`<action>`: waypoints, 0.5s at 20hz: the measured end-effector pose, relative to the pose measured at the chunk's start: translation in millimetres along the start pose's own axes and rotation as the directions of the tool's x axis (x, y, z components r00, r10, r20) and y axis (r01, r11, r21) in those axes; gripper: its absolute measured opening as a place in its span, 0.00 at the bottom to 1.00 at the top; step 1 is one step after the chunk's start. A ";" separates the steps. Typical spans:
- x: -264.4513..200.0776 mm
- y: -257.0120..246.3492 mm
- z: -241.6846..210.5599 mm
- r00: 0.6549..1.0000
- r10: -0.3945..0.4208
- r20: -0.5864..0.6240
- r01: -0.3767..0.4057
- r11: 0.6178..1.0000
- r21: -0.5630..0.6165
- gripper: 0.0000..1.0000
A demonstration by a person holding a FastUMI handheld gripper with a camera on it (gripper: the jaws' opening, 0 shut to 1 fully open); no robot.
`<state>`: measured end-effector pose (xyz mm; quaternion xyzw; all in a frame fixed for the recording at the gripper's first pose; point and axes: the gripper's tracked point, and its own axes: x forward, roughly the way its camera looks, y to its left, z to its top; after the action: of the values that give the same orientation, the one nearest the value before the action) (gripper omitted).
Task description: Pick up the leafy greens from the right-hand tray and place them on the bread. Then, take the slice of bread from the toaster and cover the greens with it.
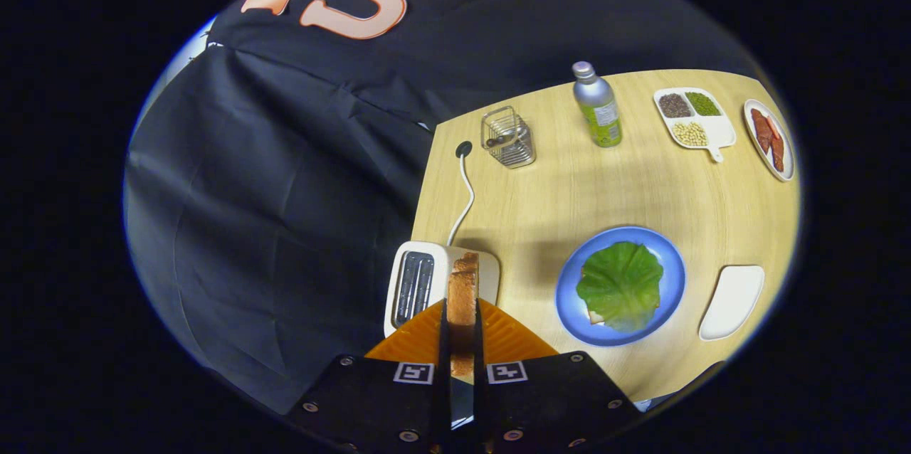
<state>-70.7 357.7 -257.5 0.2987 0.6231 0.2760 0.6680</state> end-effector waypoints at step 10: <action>1.2 -73.6 -12.6 1.000 0.001 -0.022 0.000 1.000 0.023 0.13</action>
<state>-83.4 310.0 -313.5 0.3036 0.6335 0.2722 0.6576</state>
